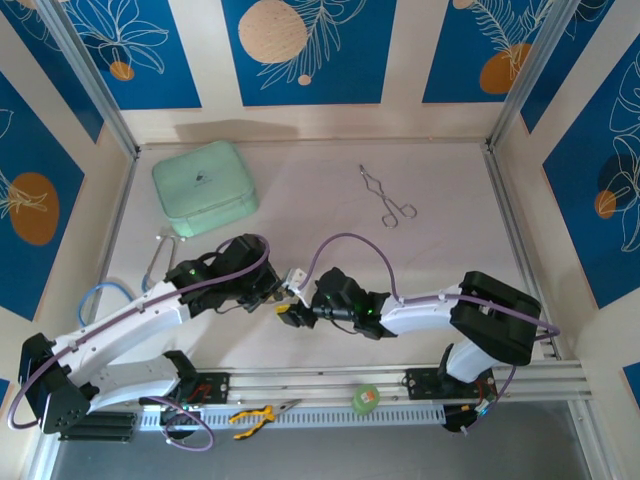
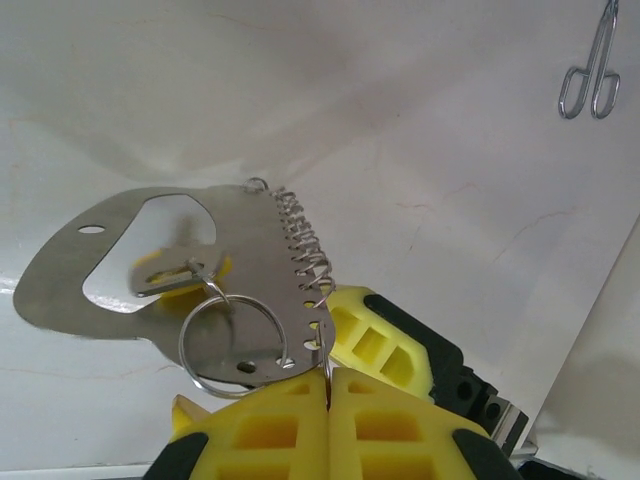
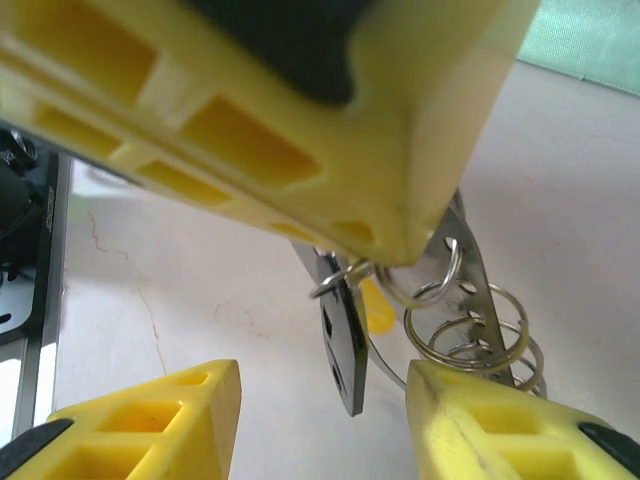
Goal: Put the keys on the keyring
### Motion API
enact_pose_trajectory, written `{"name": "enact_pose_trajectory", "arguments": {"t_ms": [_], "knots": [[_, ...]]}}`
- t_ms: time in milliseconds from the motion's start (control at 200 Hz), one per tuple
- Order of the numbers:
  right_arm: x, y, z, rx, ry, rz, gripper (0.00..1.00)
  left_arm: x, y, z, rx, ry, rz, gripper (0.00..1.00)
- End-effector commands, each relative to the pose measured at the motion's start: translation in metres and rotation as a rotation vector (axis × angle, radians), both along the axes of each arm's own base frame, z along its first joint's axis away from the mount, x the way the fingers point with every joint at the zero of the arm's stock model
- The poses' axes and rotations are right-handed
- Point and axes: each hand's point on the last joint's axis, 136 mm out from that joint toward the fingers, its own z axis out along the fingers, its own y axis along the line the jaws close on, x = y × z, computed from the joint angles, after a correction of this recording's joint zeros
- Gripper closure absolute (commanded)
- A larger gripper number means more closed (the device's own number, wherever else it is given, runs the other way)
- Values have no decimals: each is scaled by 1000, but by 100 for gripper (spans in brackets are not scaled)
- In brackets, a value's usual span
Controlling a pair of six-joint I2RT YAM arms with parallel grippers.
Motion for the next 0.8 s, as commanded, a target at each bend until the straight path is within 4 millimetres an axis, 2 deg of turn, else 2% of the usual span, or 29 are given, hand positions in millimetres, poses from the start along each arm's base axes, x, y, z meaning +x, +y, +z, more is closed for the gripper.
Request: {"name": "enact_pose_trajectory", "arguments": {"t_ms": [0, 185, 320, 440, 570, 790], "knots": [[3, 7, 15, 76, -21, -7, 53, -2, 2, 14, -60, 36, 82, 100], [1, 10, 17, 96, -21, 26, 62, -3, 2, 15, -65, 39, 84, 100], [-1, 10, 20, 113, -22, 41, 71, -3, 2, 15, -69, 40, 88, 100], [-2, 8, 19, 115, -14, 51, 84, -3, 3, 14, -71, 42, 91, 100], [-1, 1, 11, 82, 19, 42, 100, -3, 5, 14, -67, 37, 101, 100], [6, -18, -7, 55, 145, -5, 100, -3, 9, 12, -61, 38, 124, 100]]}}
